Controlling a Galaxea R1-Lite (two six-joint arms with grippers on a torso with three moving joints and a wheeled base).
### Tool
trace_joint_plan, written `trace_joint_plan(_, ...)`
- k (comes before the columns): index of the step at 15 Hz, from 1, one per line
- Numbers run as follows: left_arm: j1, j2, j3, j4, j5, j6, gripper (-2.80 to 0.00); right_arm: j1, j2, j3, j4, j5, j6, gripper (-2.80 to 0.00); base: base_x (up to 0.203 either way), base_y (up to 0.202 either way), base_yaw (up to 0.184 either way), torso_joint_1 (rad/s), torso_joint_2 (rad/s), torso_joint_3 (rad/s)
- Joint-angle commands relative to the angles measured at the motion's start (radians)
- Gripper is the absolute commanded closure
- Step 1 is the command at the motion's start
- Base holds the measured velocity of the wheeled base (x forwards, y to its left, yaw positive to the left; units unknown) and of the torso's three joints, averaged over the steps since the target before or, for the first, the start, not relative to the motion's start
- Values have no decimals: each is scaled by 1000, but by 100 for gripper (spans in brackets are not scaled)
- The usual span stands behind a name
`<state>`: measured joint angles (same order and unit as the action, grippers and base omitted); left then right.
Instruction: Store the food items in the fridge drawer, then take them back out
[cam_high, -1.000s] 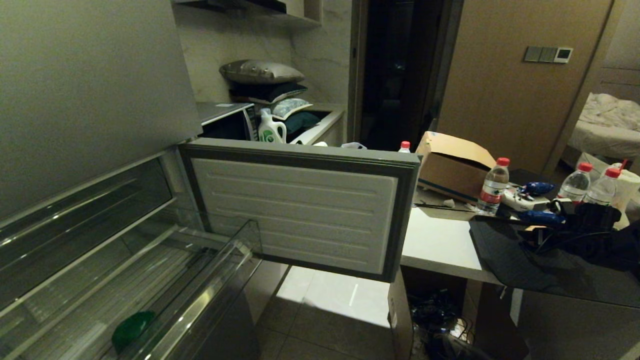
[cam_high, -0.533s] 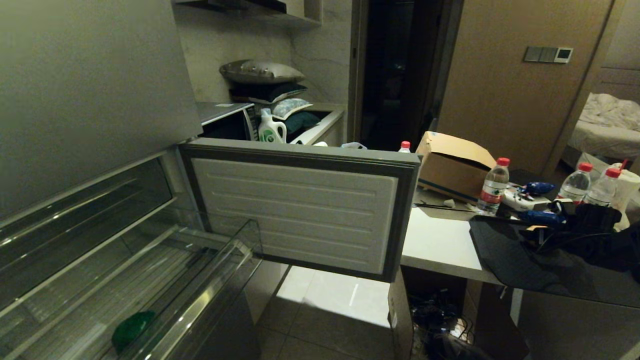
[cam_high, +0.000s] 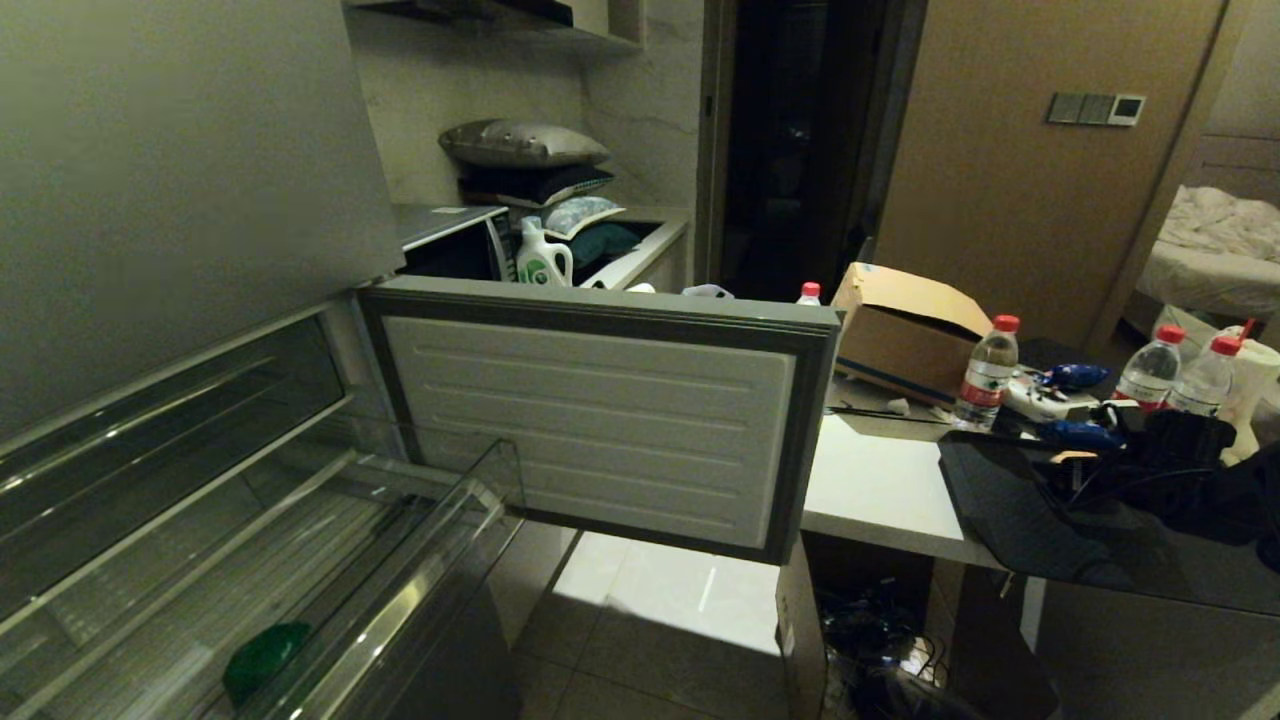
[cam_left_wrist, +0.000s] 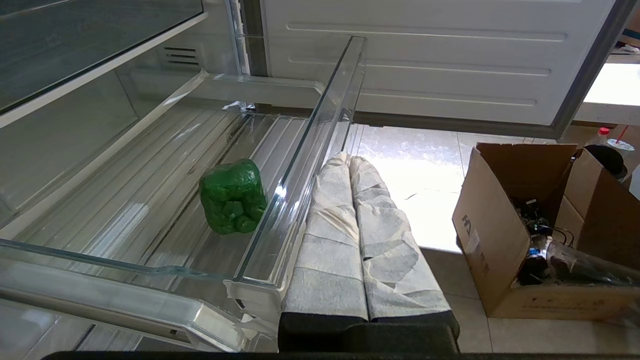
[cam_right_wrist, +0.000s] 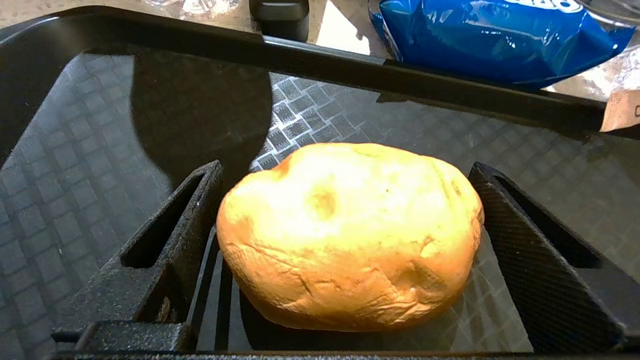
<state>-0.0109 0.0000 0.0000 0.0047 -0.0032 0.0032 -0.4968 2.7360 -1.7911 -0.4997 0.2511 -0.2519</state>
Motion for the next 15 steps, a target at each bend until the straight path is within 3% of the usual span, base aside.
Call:
trace_joint_plan(1,0,2,0,0,0,0,0,0,2,1,-3,2,-1,-280,0,0,0,0,0,0)
trace_joint_plan(10,0,2,0,0,0,0,0,0,16,-1,0,5,0,-280,0,0,0,0,0,0)
trace_joint_plan(11,0,2,0,0,0,0,0,0,18,-1,0,5,0,0,0,0,0,0,0,0)
trace_joint_plan(15,0,2,0,0,0,0,0,0,19,-1,0,5,0,0,0,0,0,0,0,0)
